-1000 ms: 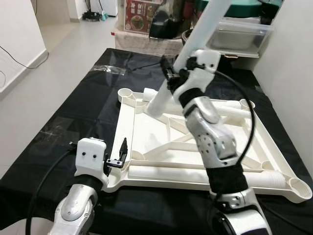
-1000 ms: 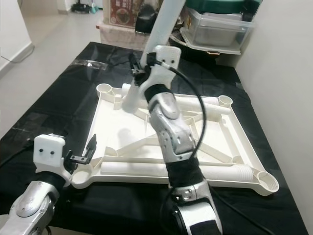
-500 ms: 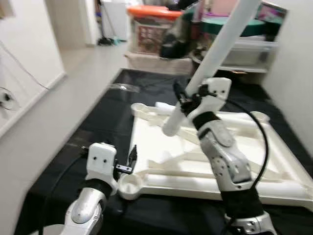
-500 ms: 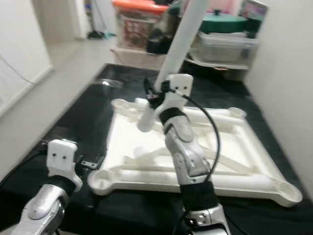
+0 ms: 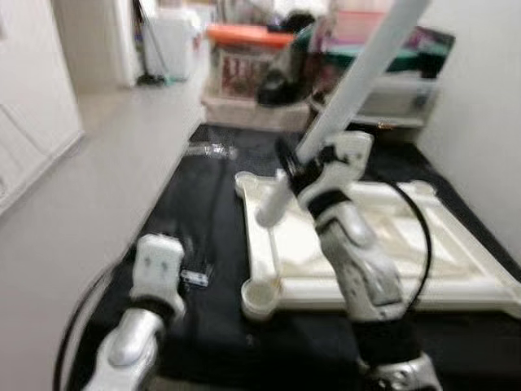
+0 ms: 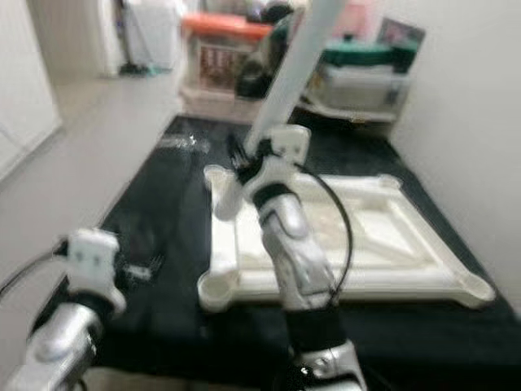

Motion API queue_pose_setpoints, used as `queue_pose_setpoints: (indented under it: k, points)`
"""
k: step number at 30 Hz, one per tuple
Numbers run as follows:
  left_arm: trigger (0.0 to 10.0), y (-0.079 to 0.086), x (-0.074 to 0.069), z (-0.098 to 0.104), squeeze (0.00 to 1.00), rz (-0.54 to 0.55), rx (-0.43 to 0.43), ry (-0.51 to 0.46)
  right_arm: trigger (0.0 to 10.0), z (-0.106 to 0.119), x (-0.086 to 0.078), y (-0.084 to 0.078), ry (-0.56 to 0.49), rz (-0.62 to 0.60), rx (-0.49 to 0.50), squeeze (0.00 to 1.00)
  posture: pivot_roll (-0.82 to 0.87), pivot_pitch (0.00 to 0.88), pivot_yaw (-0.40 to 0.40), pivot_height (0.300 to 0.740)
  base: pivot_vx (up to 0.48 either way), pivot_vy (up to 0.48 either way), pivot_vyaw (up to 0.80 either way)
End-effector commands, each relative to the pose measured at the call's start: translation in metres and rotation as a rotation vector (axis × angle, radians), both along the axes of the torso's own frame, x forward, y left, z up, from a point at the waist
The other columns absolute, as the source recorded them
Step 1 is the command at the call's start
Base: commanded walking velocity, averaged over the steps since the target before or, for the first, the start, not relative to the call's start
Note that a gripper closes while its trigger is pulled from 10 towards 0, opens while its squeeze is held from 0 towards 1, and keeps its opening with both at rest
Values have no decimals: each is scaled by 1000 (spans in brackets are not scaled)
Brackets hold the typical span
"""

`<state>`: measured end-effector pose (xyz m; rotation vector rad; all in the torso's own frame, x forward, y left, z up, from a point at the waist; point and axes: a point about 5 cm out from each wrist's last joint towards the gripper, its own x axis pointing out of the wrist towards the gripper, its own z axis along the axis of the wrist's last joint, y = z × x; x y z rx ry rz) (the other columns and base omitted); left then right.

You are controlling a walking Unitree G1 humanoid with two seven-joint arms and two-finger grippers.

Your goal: Building children table

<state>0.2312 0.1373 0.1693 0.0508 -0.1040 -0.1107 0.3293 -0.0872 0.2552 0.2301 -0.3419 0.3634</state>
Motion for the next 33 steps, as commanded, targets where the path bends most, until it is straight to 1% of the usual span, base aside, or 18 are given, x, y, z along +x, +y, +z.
queue_pose_setpoints:
  k: [1, 5, 9, 11, 12, 14, 16, 17, 18, 20, 21, 24, 25, 26, 28, 30, 32, 33]
  points:
    - [10000, -3, -2, -2, 0, -2, 14, 9, 10000, 3, 0, -6, -6, -19, -3, 0, 87, 51, -89, 740, 0, 0, 0]
    - [10000, -4, -6, -5, 0, -10, 20, 24, 10000, 0, 2, -8, 6, 0, -6, 0, 88, 64, -90, 740, 0, 0, 0]
    - [10000, -8, -18, -12, 0, -48, 17, 67, 10000, -7, 10, -16, 59, 128, -41, 0, 89, 96, -88, 740, 0, 0, 0]
    - [10000, -9, -20, -13, 0, -53, 15, 71, 10000, -8, 11, -17, 67, 145, -46, 0, 89, 96, -88, 740, 0, 0, 0]
    - [10000, -11, -24, -15, 0, -80, 27, 82, 10000, -8, 15, -25, 93, 205, -31, 0, 92, 109, -86, 740, 0, 0, 0]
    - [10000, -12, -26, -16, 0, -87, 30, 84, 10000, -8, 16, -27, 98, 221, -25, 0, 93, 116, -88, 740, 0, 0, 0]
    - [10000, -12, -29, -17, 0, -94, 22, 94, 10000, -5, 19, -35, 100, 331, 10, 0, 97, 131, -86, 740, 0, 0, 0]
    - [10000, -12, -29, -17, 0, -94, 22, 94, 10000, -5, 19, -35, 100, 331, 10, 0, 97, 131, -86, 740, 0, 0, 0]
    - [10000, -12, -30, -17, 0, -95, 18, 97, 10000, -2, 20, -38, 96, 377, 27, 0, 98, 132, -86, 740, 0, 0, 0]
    - [10000, -12, -30, -17, 0, -95, 18, 97, 10000, -2, 20, -38, 96, 377, 27, 0, 98, 132, -86, 740, 0, 0, 0]
    - [10000, -11, -31, -17, 0, -94, 15, 101, 10000, 1, 22, -42, 91, 431, 54, 0, 103, 140, -87, 740, 0, 0, 0]
    - [10000, -15, -38, -18, 0, -118, 1, 122, 10000, 13, 20, -40, 71, 748, 104, 0, 116, 158, -87, 740, 0, 0, 0]
    - [10000, -15, -38, -18, 0, -118, 1, 122, 10000, 13, 20, -40, 71, 748, 104, 0, 116, 158, -87, 740, 0, 0, 0]
    - [10000, -16, -40, -18, 0, -126, 0, 126, 10000, 12, 16, -38, 73, 834, 94, 0, 117, 159, -88, 740, 0, 0, 0]
    - [10000, -23, -45, -16, 0, -183, -38, 133, 10000, 2, 8, -31, 77, 995, -13, 0, 122, 173, -89, 740, 0, 0, 0]
    - [10000, -29, -49, -15, 0, -225, -63, 144, 10000, -4, 8, -26, 91, 1031, -48, 0, 129, 186, -91, 740, 0, 0, 0]
    - [10000, -30, -52, -15, 0, -239, -64, 146, 10000, -4, 7, -25, 92, 1047, -55, 0, 130, 188, -91, 740, 0, 0, 0]
    - [10000, -33, -57, -14, 0, -267, -77, 157, 10000, -5, 5, -24, 92, 1090, -74, 0, 130, 192, -92, 740, 0, 0, 0]
